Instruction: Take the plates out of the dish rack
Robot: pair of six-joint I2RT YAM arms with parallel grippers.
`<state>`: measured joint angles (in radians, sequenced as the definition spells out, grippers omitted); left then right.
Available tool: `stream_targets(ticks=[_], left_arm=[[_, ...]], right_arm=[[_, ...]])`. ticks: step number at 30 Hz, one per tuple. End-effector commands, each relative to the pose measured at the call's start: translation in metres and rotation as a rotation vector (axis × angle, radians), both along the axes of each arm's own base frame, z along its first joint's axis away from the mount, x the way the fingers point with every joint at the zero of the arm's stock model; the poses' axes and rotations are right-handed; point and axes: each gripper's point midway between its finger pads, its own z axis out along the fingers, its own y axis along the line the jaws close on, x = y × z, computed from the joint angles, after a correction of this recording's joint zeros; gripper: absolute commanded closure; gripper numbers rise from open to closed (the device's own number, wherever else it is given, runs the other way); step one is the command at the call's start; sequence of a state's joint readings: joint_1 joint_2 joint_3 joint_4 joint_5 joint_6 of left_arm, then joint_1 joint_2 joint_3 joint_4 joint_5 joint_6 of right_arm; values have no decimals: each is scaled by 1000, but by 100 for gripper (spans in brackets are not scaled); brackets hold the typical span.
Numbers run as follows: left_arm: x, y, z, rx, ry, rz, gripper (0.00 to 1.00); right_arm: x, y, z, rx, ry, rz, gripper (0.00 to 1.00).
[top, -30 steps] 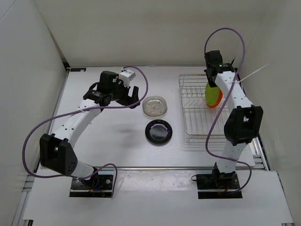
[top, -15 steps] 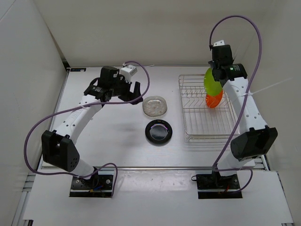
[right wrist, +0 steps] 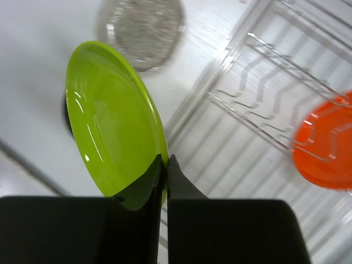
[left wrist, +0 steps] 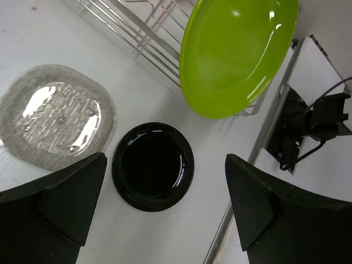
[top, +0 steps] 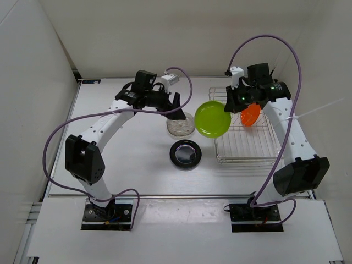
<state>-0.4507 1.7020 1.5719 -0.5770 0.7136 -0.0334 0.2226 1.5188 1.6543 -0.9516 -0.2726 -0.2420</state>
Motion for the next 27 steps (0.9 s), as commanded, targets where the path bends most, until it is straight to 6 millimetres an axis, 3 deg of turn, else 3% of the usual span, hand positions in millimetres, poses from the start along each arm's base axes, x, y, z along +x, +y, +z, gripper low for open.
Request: stream_targets(ticks=[1, 6, 8, 13, 14, 18, 19, 22, 23, 25, 27], left_arm=[[-17, -18, 17, -43, 6, -77, 0], [-22, -36, 11, -35, 33, -112, 0], [-21, -42, 19, -44, 17, -123, 0], [-18, -43, 21, -39, 14, -116, 3], [-18, -43, 21, -39, 14, -116, 7], [-20, -43, 16, -41, 33, -119, 42], [-20, -43, 16, -41, 33, -119, 56], [-19, -44, 17, -45, 25, -119, 70], [-19, -44, 17, -47, 33, -115, 70], [-21, -44, 18, -52, 35, -123, 81], [-19, -46, 15, -55, 51, -114, 85]], right_arm=[[-30, 40, 40, 222, -8, 181, 100], [-31, 49, 41, 271, 28, 215, 100], [-30, 51, 42, 278, 30, 221, 100], [-31, 52, 42, 284, 32, 227, 100], [-31, 52, 42, 284, 32, 227, 100], [-32, 53, 40, 290, 42, 231, 100], [-32, 53, 40, 290, 42, 231, 100], [-35, 54, 40, 296, 53, 236, 100], [-35, 54, 40, 296, 53, 236, 100], [-36, 55, 40, 303, 55, 242, 100], [-36, 55, 40, 303, 55, 242, 100]])
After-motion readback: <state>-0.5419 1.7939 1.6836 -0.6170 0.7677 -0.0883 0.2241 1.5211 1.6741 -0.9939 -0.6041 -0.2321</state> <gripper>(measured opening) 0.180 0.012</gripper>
